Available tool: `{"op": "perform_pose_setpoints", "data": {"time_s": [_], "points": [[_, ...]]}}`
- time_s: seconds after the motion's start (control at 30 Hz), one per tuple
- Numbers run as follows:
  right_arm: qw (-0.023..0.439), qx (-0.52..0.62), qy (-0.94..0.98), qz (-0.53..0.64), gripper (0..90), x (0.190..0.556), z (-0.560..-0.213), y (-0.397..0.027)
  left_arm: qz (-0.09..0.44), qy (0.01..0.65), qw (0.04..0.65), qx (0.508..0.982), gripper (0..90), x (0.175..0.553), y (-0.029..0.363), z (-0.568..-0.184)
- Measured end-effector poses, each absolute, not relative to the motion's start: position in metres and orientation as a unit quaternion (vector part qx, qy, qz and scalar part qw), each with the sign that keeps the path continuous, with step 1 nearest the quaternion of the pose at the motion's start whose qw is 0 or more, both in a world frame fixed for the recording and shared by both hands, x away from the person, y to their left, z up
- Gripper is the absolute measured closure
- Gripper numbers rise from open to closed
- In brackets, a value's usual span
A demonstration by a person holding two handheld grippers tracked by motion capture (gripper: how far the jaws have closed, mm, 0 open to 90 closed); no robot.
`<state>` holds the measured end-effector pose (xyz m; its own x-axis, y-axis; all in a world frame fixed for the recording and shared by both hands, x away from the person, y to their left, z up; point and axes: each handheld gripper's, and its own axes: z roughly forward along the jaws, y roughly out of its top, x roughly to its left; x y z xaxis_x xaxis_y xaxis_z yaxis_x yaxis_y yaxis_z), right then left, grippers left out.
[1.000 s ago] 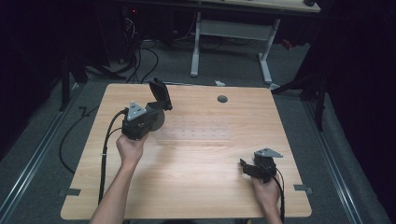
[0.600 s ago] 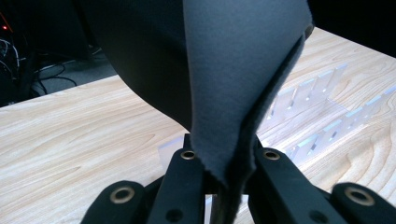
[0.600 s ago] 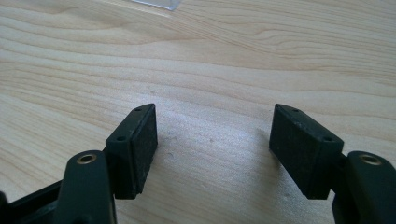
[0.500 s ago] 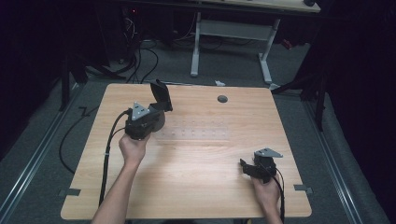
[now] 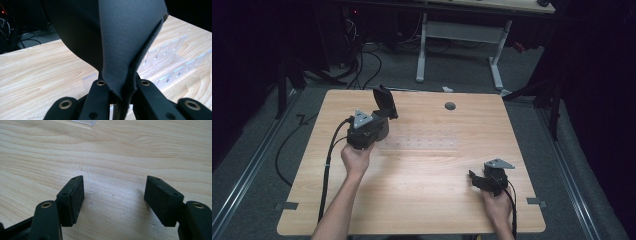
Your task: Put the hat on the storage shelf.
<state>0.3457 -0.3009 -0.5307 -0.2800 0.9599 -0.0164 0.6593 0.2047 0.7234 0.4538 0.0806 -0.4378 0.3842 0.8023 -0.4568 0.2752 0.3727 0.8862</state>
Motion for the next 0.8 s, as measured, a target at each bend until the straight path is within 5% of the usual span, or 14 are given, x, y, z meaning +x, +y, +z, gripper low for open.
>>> {"op": "perform_pose_setpoints", "data": {"time_s": [0.8], "points": [[0.242,0.549,0.738,0.31,32.6,0.346,-0.531,-0.301,0.174,0.538,0.632,0.53,85.4,0.453,0.082,-0.464]]}}
